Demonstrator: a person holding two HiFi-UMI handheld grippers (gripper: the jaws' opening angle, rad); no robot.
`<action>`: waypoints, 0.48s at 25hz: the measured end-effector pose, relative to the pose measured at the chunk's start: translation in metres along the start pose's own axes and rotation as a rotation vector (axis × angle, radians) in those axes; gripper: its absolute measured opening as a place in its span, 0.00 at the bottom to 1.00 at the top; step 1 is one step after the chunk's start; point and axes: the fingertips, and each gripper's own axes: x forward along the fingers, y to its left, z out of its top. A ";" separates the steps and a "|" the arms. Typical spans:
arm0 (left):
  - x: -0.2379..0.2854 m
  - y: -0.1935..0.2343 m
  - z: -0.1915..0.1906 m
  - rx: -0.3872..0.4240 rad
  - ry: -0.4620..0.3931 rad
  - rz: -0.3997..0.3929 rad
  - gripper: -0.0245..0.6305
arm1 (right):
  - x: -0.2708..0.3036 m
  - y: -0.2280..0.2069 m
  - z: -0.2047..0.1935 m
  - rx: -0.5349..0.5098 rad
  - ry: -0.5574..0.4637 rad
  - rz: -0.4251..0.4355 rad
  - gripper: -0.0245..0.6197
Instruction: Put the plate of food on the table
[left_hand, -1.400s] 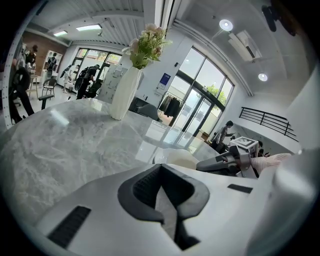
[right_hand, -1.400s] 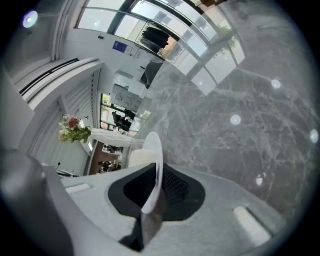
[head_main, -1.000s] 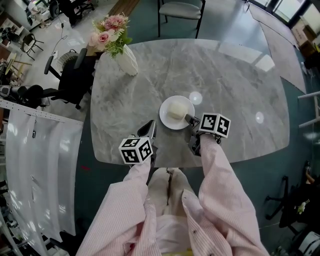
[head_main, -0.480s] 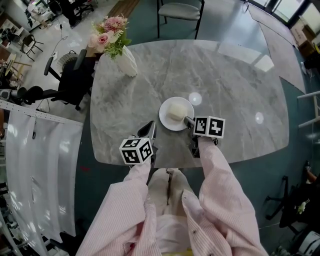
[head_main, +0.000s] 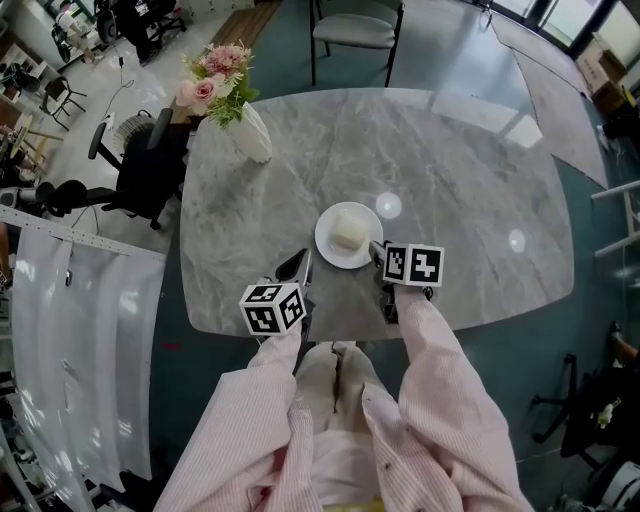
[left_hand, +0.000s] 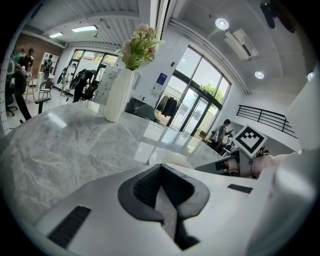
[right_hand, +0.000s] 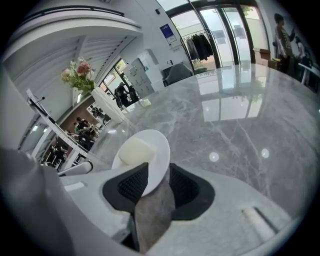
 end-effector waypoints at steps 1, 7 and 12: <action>-0.001 -0.003 0.001 0.003 -0.003 -0.004 0.03 | -0.003 -0.001 0.001 -0.012 -0.006 -0.009 0.22; -0.012 -0.017 0.014 0.020 -0.040 -0.028 0.03 | -0.021 0.012 0.008 -0.154 -0.069 0.020 0.19; -0.025 -0.034 0.028 0.050 -0.082 -0.057 0.03 | -0.044 0.027 0.014 -0.189 -0.138 0.079 0.08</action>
